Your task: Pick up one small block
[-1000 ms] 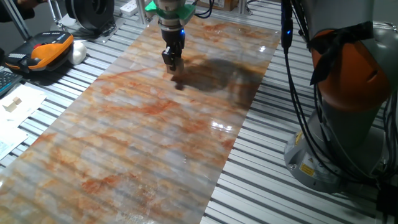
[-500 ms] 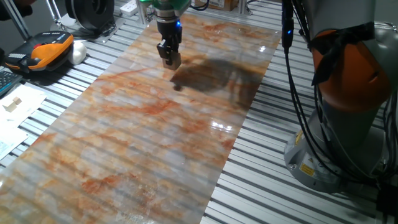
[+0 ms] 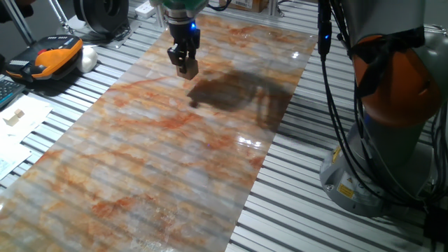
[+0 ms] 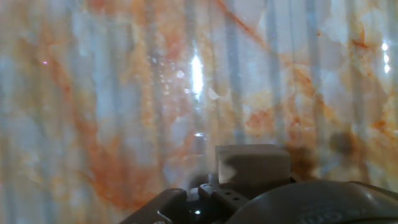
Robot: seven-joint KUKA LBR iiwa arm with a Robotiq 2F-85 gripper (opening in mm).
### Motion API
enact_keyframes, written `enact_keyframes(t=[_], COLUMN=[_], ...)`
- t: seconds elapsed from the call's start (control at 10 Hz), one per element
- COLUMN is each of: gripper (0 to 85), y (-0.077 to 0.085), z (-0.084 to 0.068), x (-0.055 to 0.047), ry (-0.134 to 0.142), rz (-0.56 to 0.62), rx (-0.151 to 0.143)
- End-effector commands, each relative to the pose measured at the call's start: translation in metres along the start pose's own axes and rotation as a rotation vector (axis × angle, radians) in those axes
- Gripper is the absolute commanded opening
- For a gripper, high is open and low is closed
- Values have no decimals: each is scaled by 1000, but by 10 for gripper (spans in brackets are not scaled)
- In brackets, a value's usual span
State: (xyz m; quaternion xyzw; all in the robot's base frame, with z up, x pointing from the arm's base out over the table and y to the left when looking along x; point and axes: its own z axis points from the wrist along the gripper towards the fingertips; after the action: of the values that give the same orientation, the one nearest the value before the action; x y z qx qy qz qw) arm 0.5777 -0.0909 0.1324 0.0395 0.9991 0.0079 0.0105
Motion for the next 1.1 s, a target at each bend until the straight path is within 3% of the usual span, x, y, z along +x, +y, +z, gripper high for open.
enact_keyframes(t=[0.0, 0.6, 1.0], gripper=[0, 0, 0], y=[6, 33, 51], z=[-3, -10, -14], x=[0, 6, 12], ry=[0, -5, 1], rz=[12, 41, 51], rx=[4, 7, 39])
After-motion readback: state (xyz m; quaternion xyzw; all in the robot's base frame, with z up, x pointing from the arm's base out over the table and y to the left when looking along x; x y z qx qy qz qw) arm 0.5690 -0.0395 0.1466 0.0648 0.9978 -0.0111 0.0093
